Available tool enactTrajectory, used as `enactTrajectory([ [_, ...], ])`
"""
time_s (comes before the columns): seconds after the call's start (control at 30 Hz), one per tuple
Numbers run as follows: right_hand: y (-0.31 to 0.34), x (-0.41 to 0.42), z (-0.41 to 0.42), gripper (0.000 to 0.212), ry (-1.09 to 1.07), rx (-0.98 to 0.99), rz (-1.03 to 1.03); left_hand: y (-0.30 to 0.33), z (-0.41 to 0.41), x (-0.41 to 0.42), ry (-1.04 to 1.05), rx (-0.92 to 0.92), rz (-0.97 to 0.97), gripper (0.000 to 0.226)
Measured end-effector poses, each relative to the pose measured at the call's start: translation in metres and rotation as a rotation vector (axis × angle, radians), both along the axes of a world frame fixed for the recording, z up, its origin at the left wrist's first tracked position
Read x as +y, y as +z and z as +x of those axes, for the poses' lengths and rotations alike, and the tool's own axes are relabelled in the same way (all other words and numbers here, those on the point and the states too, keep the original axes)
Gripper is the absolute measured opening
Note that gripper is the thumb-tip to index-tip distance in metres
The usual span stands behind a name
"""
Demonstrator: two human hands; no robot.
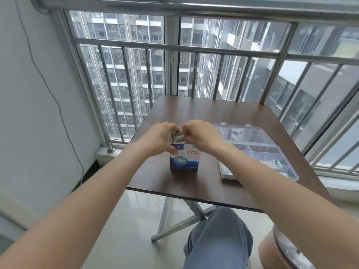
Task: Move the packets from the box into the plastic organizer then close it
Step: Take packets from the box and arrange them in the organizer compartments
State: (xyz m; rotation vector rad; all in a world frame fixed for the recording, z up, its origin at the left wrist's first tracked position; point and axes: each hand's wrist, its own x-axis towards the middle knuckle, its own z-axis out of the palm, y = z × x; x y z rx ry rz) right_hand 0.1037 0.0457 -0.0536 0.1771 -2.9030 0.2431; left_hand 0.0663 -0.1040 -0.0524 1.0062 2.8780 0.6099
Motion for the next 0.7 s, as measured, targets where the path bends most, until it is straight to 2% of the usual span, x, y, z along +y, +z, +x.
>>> enactTrajectory([
  [0.2,0.007,0.014,0.008,0.008,0.01,0.041,-0.252,0.001,0.002,0.002,0.011,-0.006,-0.021,0.075],
  [0.3,0.005,0.016,0.013,0.009,0.034,0.027,-0.301,0.002,0.002,0.003,0.011,-0.003,-0.034,0.073],
  [0.4,0.003,0.015,0.013,0.021,0.075,-0.009,-0.287,0.001,0.002,0.003,0.015,-0.007,-0.038,0.074],
  [0.5,0.006,0.013,0.011,0.019,0.069,0.013,-0.29,0.0,0.003,0.003,0.022,0.002,-0.052,0.073],
  [0.7,0.014,0.025,0.02,0.017,-0.016,0.153,-0.584,0.008,0.001,0.009,0.028,0.03,-0.188,0.082],
])
